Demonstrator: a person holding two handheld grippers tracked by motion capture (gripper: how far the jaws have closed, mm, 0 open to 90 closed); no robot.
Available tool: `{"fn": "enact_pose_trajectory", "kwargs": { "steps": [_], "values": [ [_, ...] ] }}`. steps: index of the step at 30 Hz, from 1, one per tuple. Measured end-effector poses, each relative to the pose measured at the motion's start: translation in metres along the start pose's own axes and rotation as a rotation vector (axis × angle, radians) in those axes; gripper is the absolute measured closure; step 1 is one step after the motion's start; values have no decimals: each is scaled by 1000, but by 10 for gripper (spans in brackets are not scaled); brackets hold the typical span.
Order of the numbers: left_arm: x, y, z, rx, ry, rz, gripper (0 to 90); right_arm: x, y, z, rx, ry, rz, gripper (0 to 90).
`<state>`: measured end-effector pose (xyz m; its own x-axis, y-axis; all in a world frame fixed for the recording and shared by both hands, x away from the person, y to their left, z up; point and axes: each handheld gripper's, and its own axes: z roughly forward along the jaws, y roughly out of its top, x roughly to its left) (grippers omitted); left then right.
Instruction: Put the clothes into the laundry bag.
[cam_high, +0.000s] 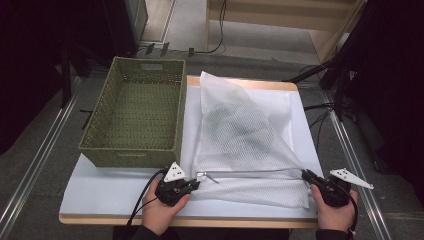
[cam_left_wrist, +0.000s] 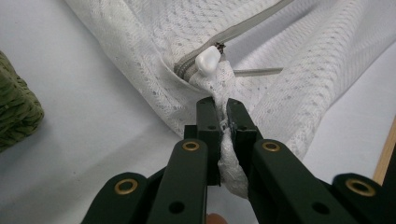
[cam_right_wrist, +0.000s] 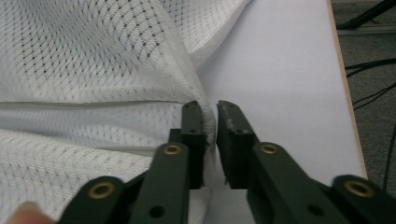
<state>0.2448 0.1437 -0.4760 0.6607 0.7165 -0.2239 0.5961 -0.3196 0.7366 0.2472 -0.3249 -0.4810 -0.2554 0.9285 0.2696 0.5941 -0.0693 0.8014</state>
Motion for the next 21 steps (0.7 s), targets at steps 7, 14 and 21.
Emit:
{"fn": "enact_pose_trajectory", "kwargs": {
  "steps": [7,14,21],
  "values": [
    [8,2,-13,-134,-12,-43,609,-5,4,-17,-92,82,8,529],
    [11,3,-9,-127,17,-46,517,-2,6,-18,-123,78,1,492],
    [14,3,-21,-175,15,-28,464,7,7,-19,-123,87,-19,409]
  ]
}}
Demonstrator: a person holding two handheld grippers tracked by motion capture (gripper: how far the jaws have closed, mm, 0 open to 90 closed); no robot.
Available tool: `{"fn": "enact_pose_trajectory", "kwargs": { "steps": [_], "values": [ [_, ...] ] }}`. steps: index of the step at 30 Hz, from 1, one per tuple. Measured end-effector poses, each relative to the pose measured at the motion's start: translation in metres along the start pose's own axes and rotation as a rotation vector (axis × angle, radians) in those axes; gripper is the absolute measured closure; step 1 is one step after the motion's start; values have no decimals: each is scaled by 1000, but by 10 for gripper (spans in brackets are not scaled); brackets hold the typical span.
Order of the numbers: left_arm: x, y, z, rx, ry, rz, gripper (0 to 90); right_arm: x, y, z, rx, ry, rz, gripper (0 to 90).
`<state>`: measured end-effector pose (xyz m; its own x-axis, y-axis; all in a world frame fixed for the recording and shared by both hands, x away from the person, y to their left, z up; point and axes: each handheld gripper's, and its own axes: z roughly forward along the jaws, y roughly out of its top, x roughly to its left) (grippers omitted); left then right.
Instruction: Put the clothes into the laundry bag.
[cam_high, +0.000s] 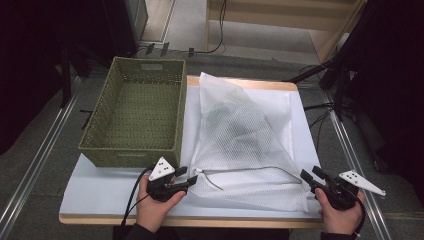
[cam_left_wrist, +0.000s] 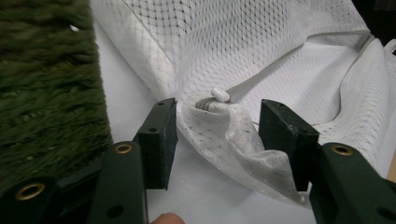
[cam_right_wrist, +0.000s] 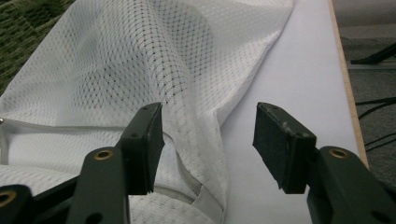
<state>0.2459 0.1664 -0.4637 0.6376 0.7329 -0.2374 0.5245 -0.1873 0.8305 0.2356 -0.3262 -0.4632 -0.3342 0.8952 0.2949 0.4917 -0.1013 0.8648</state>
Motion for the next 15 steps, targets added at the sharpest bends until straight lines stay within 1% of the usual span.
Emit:
{"fn": "enact_pose_trajectory", "kwargs": {
  "steps": [1,3,4,6,7,9,11,13,15],
  "values": [
    [1,0,-2,-16,-11,0,450,1,0,0,2,7,-2,393],
    [2,0,-7,-34,-2,9,413,3,0,1,6,21,-16,369],
    [4,0,-10,-40,-8,15,387,5,0,2,17,24,-23,364],
    [6,-2,-14,-51,3,39,355,7,0,3,32,20,-36,349],
    [8,-2,-17,-58,2,45,343,8,0,3,38,19,-40,335],
    [11,-3,-24,-76,-7,46,331,9,0,4,42,22,-51,291],
    [13,-4,-31,-97,-1,50,310,11,0,4,52,22,-56,243],
    [15,-3,-37,-109,8,55,262,12,0,4,58,32,-70,198],
    [18,-2,-42,-113,3,50,233,12,0,5,60,51,-76,162]
  ]
}}
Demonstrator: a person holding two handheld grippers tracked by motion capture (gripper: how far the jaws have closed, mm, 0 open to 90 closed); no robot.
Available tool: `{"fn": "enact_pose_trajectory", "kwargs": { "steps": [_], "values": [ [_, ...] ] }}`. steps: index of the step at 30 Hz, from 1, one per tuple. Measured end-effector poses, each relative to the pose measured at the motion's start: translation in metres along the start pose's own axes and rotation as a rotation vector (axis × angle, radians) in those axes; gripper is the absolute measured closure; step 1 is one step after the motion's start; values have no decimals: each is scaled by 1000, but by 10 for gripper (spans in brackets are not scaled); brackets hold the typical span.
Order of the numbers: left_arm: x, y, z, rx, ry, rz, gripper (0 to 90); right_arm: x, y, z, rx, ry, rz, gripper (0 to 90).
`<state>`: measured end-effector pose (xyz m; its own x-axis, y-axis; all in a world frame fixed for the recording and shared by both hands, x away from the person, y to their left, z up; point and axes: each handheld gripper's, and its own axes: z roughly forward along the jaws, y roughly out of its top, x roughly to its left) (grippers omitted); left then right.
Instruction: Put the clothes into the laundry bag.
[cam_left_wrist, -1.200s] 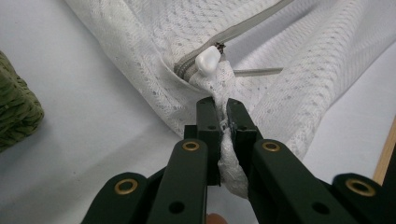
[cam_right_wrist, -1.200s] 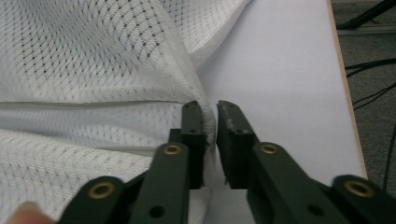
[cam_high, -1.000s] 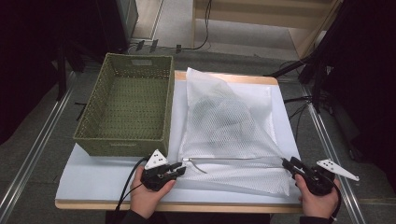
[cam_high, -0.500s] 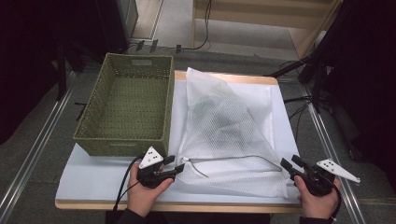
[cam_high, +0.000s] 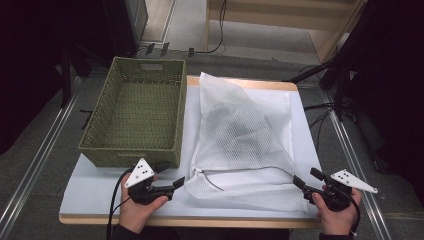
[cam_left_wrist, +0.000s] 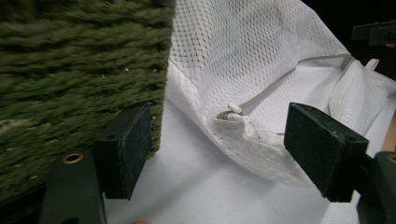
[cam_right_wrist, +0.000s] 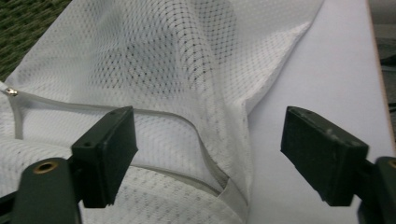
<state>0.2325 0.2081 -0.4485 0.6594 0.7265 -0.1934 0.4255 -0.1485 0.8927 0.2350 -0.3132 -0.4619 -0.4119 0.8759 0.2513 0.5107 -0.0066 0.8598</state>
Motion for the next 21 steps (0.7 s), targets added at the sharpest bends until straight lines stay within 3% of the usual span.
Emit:
{"fn": "enact_pose_trajectory", "kwargs": {
  "steps": [3,9,13,21],
  "values": [
    [5,1,-8,0,-10,-22,140,1,-1,0,9,12,-1,134],
    [19,-1,-28,-16,-42,-16,15,0,-2,1,20,12,-6,115],
    [27,-3,-40,-26,-20,-12,13,-1,-4,2,27,13,-10,98],
    [44,-4,-60,-60,-20,-28,0,-2,-5,0,23,0,-7,79]
  ]
}}
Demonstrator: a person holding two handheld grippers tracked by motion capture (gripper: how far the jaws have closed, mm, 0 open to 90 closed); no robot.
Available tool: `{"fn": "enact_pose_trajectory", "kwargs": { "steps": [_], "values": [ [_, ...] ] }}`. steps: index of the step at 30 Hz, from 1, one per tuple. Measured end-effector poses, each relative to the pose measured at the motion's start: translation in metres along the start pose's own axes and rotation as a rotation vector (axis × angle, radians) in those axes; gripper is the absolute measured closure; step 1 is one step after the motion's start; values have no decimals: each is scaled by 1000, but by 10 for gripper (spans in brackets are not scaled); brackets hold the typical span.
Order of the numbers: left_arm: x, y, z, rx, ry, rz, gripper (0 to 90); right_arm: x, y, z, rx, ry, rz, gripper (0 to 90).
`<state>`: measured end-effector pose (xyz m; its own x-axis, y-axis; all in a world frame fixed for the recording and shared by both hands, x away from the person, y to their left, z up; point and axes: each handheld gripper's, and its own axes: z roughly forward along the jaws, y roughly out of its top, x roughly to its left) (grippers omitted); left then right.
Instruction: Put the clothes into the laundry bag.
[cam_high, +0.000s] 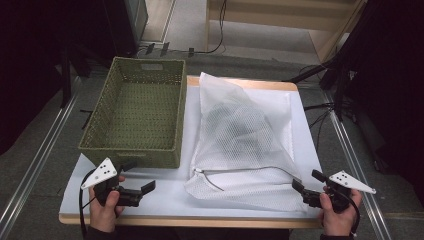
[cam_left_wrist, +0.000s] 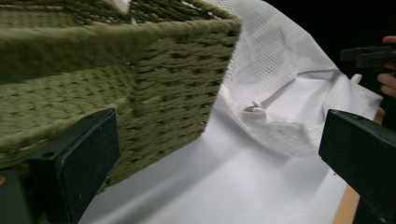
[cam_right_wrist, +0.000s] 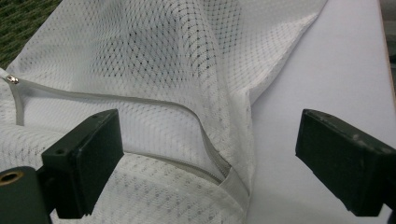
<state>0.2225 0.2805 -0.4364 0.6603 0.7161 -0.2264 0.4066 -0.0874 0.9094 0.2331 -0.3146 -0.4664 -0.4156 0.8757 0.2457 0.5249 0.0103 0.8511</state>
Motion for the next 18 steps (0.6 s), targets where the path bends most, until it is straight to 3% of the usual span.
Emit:
{"fn": "enact_pose_trajectory", "kwargs": {
  "steps": [18],
  "values": [
    [3,-3,4,27,13,8,0,1,-2,5,19,-5,-9,74]
  ]
}}
